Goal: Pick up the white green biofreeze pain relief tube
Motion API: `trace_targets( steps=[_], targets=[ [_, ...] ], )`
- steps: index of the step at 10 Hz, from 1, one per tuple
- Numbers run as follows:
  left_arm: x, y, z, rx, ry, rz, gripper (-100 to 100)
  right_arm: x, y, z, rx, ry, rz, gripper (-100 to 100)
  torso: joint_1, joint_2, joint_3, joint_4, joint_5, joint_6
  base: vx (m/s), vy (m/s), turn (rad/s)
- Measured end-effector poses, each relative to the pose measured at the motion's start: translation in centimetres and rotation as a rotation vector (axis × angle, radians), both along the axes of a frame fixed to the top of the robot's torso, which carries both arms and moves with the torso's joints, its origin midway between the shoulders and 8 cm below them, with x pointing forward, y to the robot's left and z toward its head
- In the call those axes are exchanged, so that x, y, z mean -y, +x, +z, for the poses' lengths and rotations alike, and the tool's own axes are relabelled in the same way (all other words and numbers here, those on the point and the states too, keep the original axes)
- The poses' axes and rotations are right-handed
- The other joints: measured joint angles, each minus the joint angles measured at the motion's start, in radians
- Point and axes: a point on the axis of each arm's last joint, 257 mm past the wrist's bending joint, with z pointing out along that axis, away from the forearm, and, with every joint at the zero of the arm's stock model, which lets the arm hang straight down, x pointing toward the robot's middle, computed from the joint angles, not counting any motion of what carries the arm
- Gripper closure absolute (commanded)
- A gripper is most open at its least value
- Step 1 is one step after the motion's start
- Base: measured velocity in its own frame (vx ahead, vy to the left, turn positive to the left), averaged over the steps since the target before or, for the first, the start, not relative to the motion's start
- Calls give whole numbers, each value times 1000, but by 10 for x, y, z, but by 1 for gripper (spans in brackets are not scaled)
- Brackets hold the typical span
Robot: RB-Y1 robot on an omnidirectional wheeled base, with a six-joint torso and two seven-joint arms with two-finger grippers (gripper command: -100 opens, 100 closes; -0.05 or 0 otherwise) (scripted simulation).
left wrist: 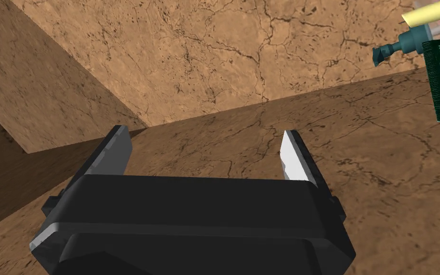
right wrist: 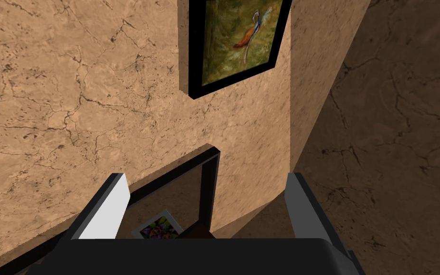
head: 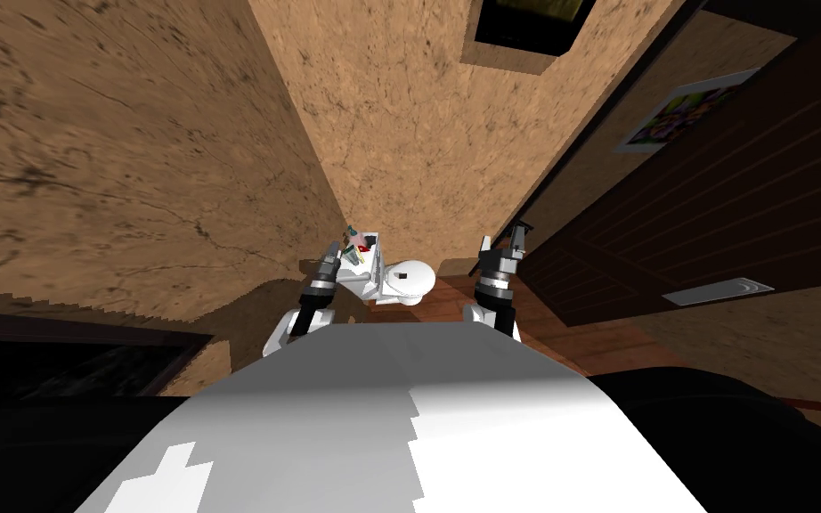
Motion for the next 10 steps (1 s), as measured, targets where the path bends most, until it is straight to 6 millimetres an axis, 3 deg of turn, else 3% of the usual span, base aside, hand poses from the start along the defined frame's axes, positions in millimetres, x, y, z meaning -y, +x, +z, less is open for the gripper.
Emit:
trace_targets(
  steps=[5,10],
  targets=[
    [-22,18,-44,-103,245,56,-100,0,0,0,0,0,0,0,-1,-4,-2,-1,0,0,-41,-10,-70],
    [-43,26,-95,-192,481,94,-100,0,0,0,0,0,0,0,-1,-8,-5,-2,0,0,17,-18,-87]
  ],
)
